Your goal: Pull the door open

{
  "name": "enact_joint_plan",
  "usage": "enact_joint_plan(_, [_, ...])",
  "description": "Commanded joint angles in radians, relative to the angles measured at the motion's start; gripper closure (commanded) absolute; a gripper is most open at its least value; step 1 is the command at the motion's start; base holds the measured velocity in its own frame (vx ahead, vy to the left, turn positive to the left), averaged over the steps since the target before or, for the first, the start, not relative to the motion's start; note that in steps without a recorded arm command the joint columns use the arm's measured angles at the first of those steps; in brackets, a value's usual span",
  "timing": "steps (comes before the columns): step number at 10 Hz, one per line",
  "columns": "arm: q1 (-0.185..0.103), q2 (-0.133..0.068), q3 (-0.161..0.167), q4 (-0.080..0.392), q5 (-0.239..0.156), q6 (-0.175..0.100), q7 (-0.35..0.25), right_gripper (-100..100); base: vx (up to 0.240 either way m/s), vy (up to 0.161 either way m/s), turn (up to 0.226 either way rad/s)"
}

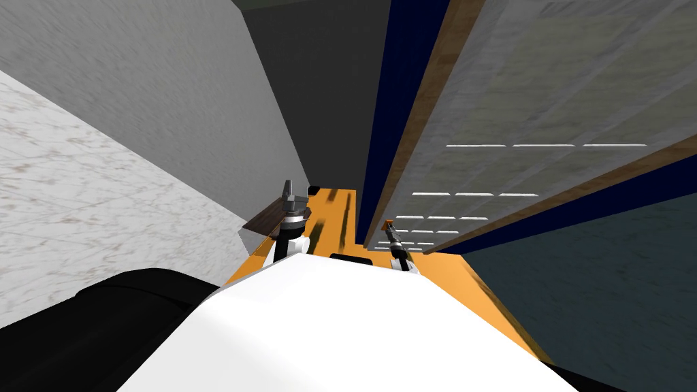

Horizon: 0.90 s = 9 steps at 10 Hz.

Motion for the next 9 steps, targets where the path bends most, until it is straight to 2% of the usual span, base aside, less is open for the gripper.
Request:
enact_joint_plan(1, [0.012,0.015,0.025,-0.011,0.004,0.013,-0.050,100,-0.021,0.014,-0.029])
enact_joint_plan(3, [0.010,0.012,0.034,-0.008,0.000,0.012,-0.100,100,-0.022,0.012,-0.020])
enact_joint_plan(4, [0.010,0.012,0.034,-0.008,0.000,0.012,-0.105,100,-0.024,0.004,-0.021])
enact_joint_plan(6, [0.006,0.006,0.050,-0.002,-0.008,0.009,-0.170,100,-0.019,0.009,-0.037])
enact_joint_plan(9, [0.006,0.006,0.050,-0.002,-0.008,0.009,-0.185,100,-0.013,0.004,-0.009])
